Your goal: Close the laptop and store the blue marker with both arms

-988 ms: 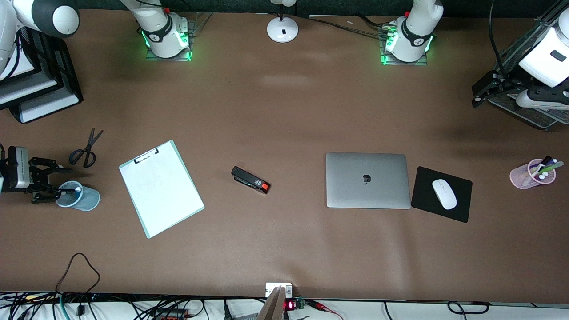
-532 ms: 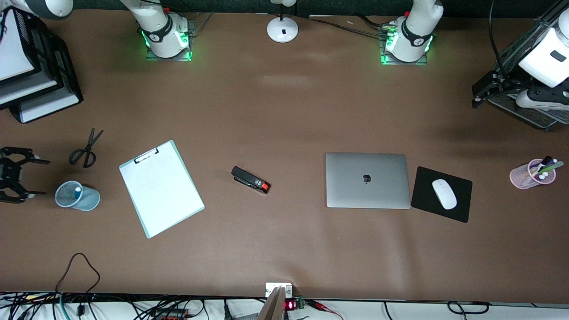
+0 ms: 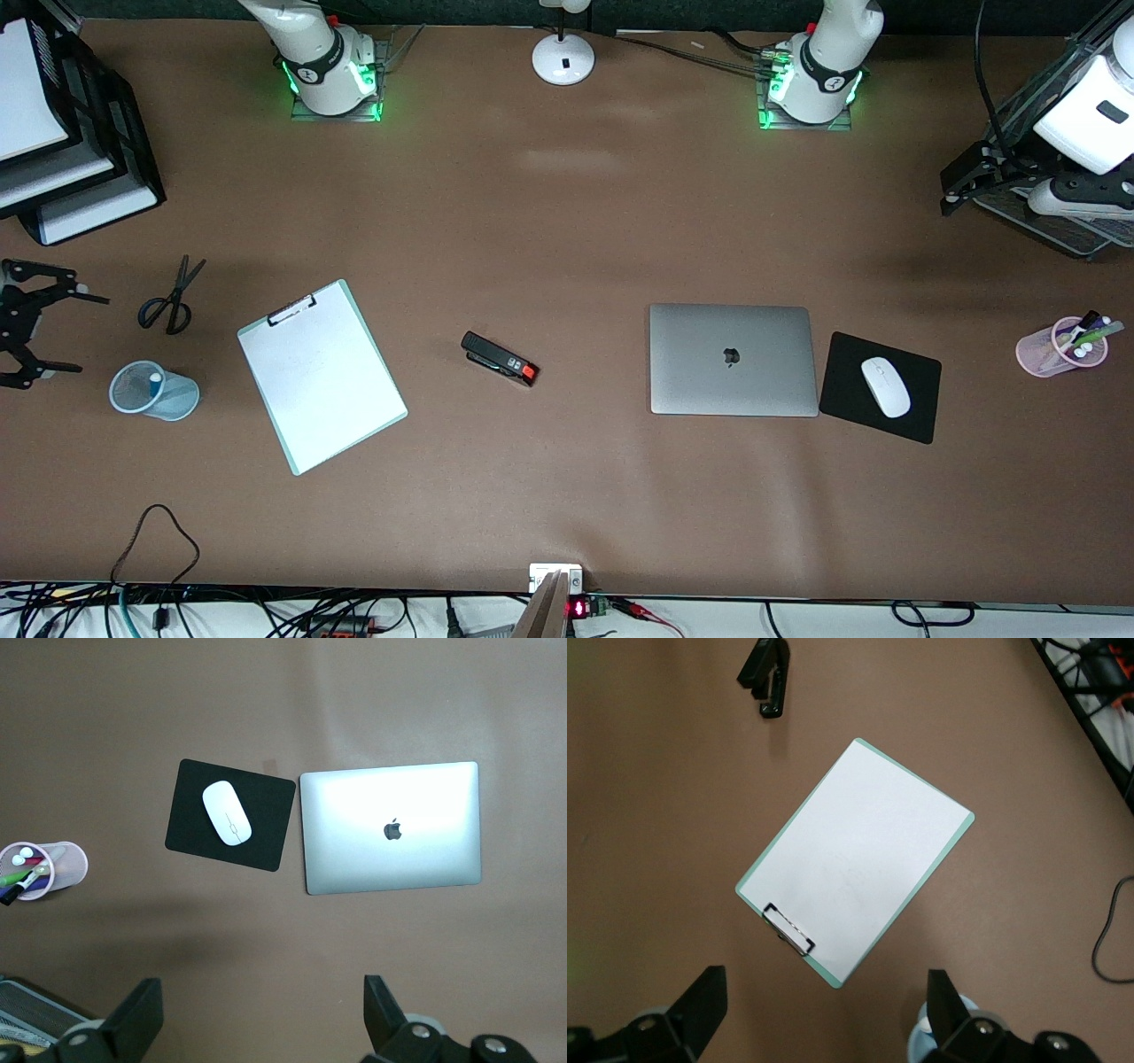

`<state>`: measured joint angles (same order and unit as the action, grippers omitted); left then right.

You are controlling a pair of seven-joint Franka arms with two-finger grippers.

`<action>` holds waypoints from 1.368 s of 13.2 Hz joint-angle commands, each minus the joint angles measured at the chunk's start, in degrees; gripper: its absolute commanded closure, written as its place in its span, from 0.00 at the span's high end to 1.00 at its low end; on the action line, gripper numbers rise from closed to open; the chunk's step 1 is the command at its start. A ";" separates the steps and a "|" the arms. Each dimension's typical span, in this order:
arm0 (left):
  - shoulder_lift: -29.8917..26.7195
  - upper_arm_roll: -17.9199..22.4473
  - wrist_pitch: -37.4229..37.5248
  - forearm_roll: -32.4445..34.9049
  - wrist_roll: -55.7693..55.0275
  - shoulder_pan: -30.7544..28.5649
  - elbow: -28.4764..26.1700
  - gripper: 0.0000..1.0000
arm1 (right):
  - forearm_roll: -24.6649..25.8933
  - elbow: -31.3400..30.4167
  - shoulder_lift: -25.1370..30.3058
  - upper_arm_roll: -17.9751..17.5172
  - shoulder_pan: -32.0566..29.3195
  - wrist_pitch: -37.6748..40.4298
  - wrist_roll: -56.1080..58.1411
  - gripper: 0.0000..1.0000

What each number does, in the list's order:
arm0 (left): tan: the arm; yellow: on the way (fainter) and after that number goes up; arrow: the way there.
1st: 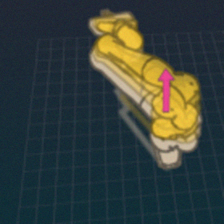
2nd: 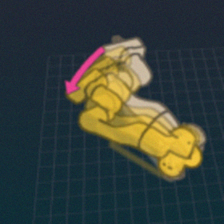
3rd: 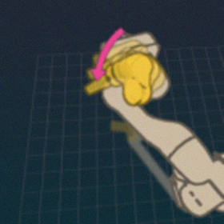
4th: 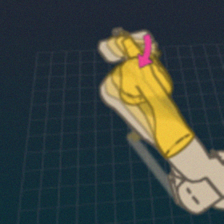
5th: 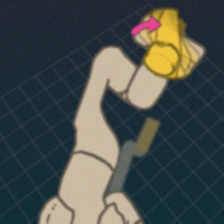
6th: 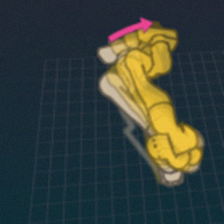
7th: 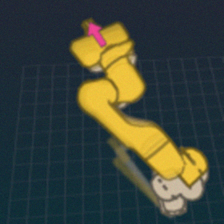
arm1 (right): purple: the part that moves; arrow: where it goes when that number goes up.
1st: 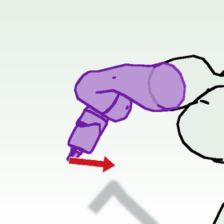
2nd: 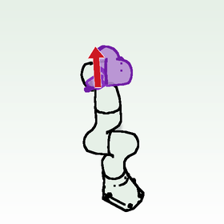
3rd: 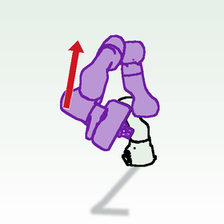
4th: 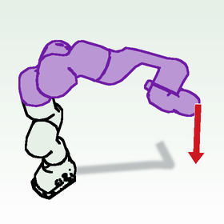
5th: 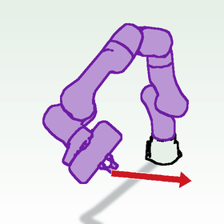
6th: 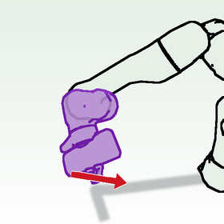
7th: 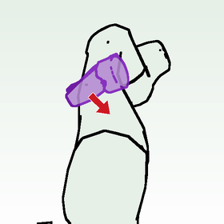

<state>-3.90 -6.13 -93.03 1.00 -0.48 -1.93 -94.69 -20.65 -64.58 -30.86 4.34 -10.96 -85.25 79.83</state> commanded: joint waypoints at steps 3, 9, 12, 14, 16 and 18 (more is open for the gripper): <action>0.30 -0.28 0.83 -0.04 1.36 -0.44 0.91 1.00 | 5.34 -3.27 4.67 -0.03 5.41 -0.80 -31.15 1.00; 0.30 -0.37 0.83 -0.04 1.36 -0.44 1.00 1.00 | 7.73 -7.58 9.41 -0.03 10.86 1.48 -63.78 1.00; 0.30 -0.37 0.83 -0.12 1.36 -0.44 0.91 1.00 | 10.18 -9.94 13.53 0.06 13.85 4.73 -82.92 1.00; 0.30 -0.37 0.83 -0.12 1.36 -0.44 0.91 1.00 | 17.01 -10.30 16.52 0.14 16.22 7.88 -88.86 1.00; 0.21 -0.37 0.92 -0.12 1.36 -0.44 0.99 1.00 | 21.78 -10.56 18.90 0.49 14.93 8.08 -88.26 1.00; 0.21 -0.46 0.92 -0.12 1.36 -0.35 0.91 1.00 | 22.06 -10.57 19.52 1.02 11.67 6.68 -84.51 1.00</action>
<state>-3.90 -6.19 -93.02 1.00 -0.48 -1.93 -94.69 0.78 -72.71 -13.37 5.08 3.45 -77.16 -7.33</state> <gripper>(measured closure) 0.000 0.000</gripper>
